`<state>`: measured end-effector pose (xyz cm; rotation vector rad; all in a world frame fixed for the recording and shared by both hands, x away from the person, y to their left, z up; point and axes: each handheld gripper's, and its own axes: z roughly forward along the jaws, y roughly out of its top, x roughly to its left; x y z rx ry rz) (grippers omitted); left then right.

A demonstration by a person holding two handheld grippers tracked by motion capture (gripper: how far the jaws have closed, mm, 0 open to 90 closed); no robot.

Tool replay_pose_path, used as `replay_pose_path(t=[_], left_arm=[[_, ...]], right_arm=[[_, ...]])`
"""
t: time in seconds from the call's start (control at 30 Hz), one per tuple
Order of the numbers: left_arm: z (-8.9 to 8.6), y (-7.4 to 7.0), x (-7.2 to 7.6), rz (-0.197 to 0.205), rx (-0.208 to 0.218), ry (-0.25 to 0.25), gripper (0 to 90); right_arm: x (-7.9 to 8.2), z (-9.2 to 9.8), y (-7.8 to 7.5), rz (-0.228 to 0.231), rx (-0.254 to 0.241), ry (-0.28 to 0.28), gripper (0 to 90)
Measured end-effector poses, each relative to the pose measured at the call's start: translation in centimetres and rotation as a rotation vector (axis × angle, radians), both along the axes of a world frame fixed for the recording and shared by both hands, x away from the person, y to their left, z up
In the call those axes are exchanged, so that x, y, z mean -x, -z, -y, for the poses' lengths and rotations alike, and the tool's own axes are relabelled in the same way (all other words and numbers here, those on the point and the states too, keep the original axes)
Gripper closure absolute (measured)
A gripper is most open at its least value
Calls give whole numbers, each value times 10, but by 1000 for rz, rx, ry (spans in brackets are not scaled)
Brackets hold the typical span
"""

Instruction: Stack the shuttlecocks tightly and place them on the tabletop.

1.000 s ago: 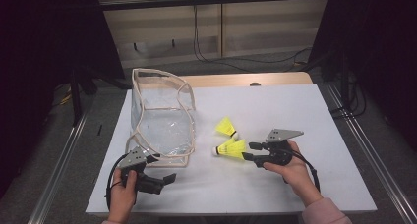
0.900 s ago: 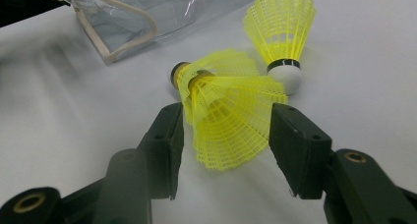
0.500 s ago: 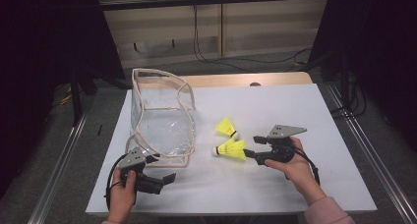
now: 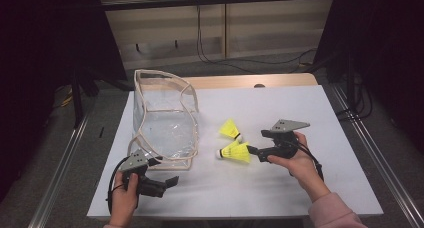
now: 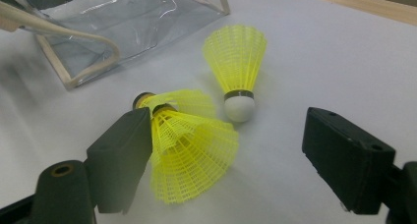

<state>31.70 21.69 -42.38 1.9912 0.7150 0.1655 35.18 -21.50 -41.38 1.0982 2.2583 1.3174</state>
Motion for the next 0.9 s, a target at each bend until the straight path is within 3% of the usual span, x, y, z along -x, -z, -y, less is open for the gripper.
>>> replay_pose_path(t=[0.1, 0.13, 0.27, 0.33, 0.4, 0.9], left_arm=[[1, 0, 1, -10, 13, -5, 33], [1, 0, 0, 7, 8, -6, 33], [1, 0, 0, 8, 7, -4, 33], [1, 0, 1, -10, 14, -4, 33], [0, 0, 0, 16, 7, -4, 33], [0, 0, 0, 10, 9, -6, 33]], right_arm=[[-3, -2, -1, -2, 5, 1, 186], [-3, -2, -2, -4, 8, 6, 182], [-6, -5, -4, -5, 1, 10, 175], [-8, -6, -5, -5, 8, 14, 170], [-10, -8, -6, -7, 5, 18, 166], [-28, -21, -10, -39, 11, 30, 152]])
